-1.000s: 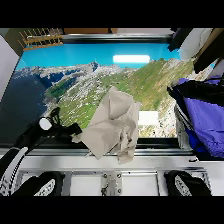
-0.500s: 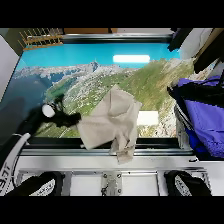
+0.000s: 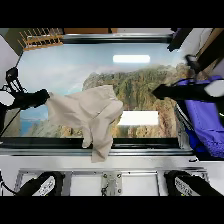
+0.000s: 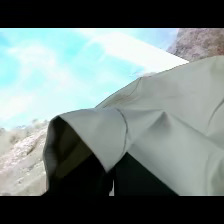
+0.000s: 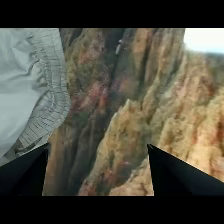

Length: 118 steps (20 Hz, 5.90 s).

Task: Fold the clothes and pants, and hang the long-sleeved shirts on hangers.

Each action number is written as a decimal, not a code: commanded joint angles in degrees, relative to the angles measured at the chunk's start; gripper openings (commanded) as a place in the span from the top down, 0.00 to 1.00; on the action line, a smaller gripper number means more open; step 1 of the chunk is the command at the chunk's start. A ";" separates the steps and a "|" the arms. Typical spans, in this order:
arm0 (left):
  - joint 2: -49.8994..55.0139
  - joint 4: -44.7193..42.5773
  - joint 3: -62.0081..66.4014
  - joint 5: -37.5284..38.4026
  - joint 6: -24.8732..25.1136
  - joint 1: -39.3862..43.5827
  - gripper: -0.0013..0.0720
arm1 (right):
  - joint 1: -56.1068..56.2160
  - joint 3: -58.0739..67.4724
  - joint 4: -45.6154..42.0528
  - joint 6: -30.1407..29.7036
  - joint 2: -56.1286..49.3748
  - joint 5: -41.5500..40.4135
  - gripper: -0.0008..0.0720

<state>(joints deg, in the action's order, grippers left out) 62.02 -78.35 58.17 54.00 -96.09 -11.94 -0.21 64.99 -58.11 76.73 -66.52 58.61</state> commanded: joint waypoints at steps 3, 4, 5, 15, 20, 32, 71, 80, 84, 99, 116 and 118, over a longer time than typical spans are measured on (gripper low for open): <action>3.04 -0.48 0.61 0.00 0.33 -1.01 0.97 | 9.14 7.96 9.81 -0.74 -23.19 -3.32 0.10; 3.43 -0.48 0.61 -0.02 0.33 -1.01 0.97 | 10.34 10.10 13.60 -1.16 -27.34 -3.32 0.10; 3.56 -0.50 0.61 -0.07 0.33 -1.01 0.97 | 11.50 11.91 17.49 -2.56 -30.86 -3.17 0.10; 3.52 -0.61 0.61 -0.20 0.33 -1.03 0.97 | 19.08 18.05 26.01 -6.93 -43.89 0.39 0.30; 2.25 -0.17 1.16 -0.63 0.33 -1.03 0.97 | 18.71 20.00 19.98 -7.91 -40.96 1.03 0.96; -24.68 0.33 31.28 -2.16 1.14 9.62 0.97 | 15.41 24.20 -13.97 9.55 14.38 18.91 0.96; 12.98 -8.66 8.24 2.69 -3.78 17.31 0.97 | 10.01 19.98 7.87 -3.48 -42.07 4.76 0.03; 18.51 -9.03 20.98 -4.79 -2.27 17.35 0.97 | 8.96 21.94 4.76 -0.68 -36.37 -4.59 0.96; 28.15 -8.48 36.17 -6.49 -1.62 18.99 0.97 | 4.37 21.92 -7.21 10.45 -29.77 -7.82 0.96; 19.61 -8.37 32.11 13.33 -2.40 10.47 0.06 | -0.04 21.33 -16.98 14.25 -18.49 1.97 0.28; 4.57 31.89 -33.42 -6.99 10.25 5.73 0.06 | -0.02 18.12 -15.61 11.96 1.84 6.62 0.28; 6.43 33.83 -33.24 -8.70 10.84 9.03 0.06 | -0.02 18.12 -15.19 11.96 1.84 6.58 0.28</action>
<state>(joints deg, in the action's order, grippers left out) 65.69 -48.86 25.85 47.99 -87.99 -5.91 -0.21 83.11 -74.11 88.64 -65.06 65.21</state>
